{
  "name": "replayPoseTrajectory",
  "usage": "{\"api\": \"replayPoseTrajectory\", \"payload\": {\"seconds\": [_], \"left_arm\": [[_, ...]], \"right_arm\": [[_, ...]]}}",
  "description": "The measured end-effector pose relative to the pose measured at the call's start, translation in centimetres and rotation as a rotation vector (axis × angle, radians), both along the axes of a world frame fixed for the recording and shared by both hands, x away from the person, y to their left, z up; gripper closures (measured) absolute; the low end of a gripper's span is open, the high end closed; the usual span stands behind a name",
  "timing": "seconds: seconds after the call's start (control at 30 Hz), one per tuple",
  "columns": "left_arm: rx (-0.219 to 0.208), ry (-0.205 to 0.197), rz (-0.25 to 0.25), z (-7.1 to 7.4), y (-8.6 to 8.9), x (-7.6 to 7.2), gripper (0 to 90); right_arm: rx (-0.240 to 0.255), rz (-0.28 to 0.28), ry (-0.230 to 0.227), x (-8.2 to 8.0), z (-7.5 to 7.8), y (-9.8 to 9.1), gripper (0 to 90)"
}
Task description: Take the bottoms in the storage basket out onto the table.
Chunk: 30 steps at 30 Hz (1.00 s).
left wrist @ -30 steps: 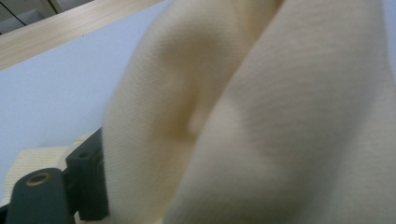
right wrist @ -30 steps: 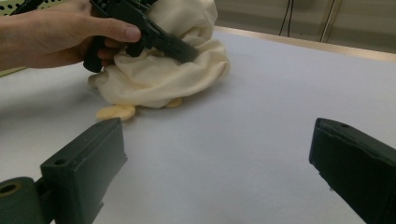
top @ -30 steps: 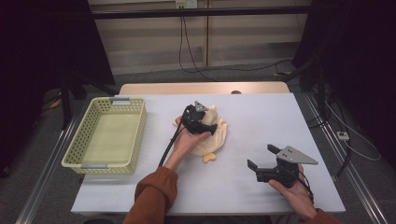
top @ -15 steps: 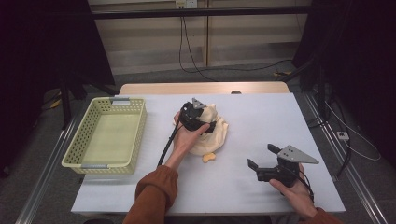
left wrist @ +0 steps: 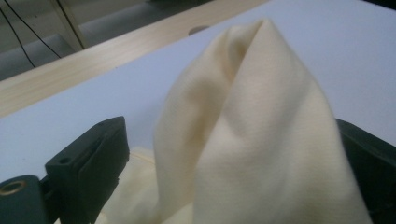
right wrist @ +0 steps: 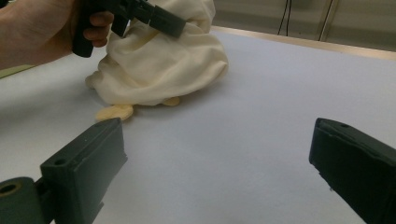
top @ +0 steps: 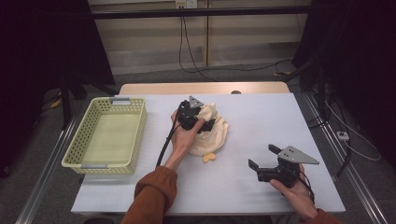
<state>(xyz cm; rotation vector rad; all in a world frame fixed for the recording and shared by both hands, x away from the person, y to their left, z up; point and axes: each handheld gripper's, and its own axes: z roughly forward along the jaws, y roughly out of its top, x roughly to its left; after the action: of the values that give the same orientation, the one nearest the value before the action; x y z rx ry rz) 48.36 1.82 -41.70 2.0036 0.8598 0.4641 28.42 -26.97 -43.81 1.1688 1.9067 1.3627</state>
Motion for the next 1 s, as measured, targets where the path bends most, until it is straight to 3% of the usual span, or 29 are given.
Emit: {"api": "replayPoseTrajectory", "payload": {"seconds": [0.17,0.3,0.37,0.43,1.0], "left_arm": [[-0.044,-0.015,0.004,0.9,0.8,-0.2,5.0],[-0.012,-0.026,0.003,1.2,1.1,-0.5,5.0],[-0.04,-0.05,-0.003,1.3,1.2,-0.7,5.1],[-0.073,-0.037,-0.022,1.5,1.4,-0.8,5.0],[-0.074,-0.038,-0.027,3.0,3.8,-1.6,4.4]], "right_arm": [[-0.001,0.001,-0.001,-0.1,0.1,0.1,3.6],[0.0,-0.005,-0.003,-0.1,0.1,0.1,3.6],[-0.006,-0.001,-0.004,-0.2,0.1,0.1,3.5],[-0.005,-0.006,-0.004,-0.3,0.1,0.1,3.6],[-0.005,-0.011,-0.003,-0.3,0.1,0.0,3.6]]}}
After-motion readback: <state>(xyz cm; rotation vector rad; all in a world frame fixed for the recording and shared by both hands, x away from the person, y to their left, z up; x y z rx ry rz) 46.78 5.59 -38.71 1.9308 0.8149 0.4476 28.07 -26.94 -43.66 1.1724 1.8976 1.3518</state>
